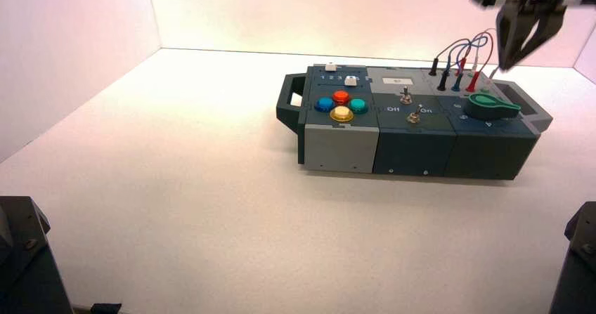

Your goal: Turn the knob to position 3.

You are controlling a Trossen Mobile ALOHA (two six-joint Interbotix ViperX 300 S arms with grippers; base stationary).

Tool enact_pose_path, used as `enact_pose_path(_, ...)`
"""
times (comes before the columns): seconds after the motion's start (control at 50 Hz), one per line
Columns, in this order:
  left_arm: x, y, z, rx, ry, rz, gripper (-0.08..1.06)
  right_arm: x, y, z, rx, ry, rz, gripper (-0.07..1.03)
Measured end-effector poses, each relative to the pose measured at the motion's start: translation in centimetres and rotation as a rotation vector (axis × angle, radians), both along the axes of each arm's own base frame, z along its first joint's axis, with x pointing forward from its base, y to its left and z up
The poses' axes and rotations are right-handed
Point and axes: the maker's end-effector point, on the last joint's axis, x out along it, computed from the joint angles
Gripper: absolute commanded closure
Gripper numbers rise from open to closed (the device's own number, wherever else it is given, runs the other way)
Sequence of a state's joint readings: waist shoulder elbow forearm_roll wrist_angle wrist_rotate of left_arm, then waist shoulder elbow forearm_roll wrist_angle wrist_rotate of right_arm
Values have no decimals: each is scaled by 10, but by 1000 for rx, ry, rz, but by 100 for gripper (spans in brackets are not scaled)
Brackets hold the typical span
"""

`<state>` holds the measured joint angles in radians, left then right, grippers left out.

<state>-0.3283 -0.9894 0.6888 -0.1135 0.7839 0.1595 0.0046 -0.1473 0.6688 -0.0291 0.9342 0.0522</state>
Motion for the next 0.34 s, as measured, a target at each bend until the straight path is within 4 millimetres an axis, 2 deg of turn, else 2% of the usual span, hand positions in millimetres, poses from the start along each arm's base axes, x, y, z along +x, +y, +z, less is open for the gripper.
enact_pose_path(0.16,0,0,-3,5,6,-1,100,2,10,35,6,-129,37,99)
enact_pose_path(0.34,0,0,-4,5,8,-3,101,1,24,60,33,-220,65,99)
